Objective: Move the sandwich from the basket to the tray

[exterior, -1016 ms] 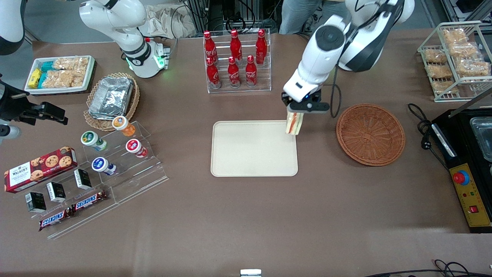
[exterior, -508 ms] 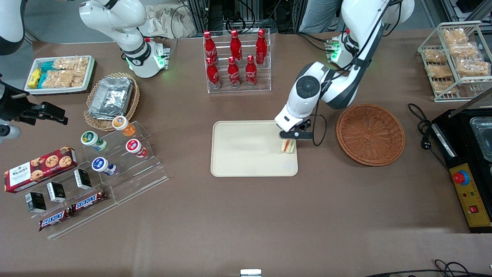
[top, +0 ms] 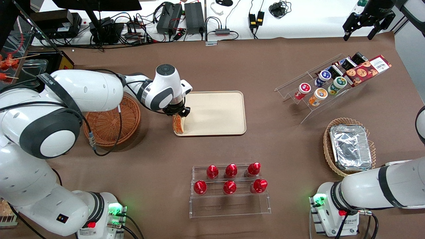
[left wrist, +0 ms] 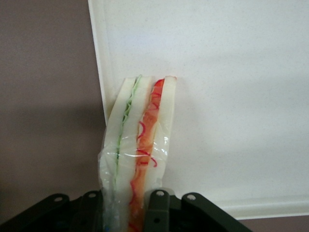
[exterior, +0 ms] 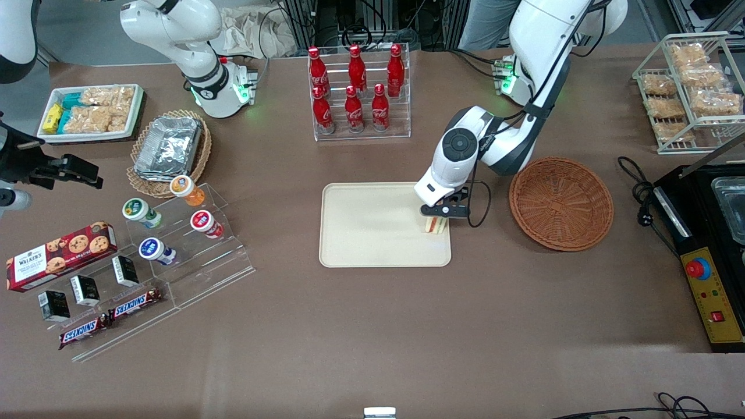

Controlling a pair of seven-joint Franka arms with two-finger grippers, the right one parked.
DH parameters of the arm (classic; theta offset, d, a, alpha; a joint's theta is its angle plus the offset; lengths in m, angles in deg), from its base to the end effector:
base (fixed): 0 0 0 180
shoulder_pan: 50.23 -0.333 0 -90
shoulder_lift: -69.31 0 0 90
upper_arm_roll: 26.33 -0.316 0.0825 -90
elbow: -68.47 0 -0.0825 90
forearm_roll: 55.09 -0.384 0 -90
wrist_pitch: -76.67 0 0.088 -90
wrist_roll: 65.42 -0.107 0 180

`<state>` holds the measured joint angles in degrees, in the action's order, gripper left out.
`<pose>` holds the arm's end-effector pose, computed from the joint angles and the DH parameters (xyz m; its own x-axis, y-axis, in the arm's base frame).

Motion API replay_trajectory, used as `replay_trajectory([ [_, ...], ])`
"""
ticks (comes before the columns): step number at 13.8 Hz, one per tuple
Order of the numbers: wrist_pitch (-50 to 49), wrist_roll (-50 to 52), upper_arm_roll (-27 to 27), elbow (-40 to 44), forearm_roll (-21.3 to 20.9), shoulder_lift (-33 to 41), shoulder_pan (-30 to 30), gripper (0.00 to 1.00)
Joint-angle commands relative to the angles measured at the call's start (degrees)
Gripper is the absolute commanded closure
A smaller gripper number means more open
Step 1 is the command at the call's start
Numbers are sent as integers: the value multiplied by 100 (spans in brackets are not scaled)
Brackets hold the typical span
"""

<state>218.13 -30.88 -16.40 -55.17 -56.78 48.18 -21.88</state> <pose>0.4409 -0.3486 0.2231 0.9946 -0.0790 -0.0678 -0.0787 -0.9969 0.0080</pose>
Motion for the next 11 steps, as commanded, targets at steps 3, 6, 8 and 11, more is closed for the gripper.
replay_trajectory([
  [3, 13, 448, -61, 296, -208, -172, 83, 1],
  [6, -48, 720, -61, 437, -208, -58, 75, 1],
  [8, -310, 852, -61, 629, -217, 275, 83, 0],
  [11, -2037, 800, -79, 1759, -226, 663, 13, 1],
])
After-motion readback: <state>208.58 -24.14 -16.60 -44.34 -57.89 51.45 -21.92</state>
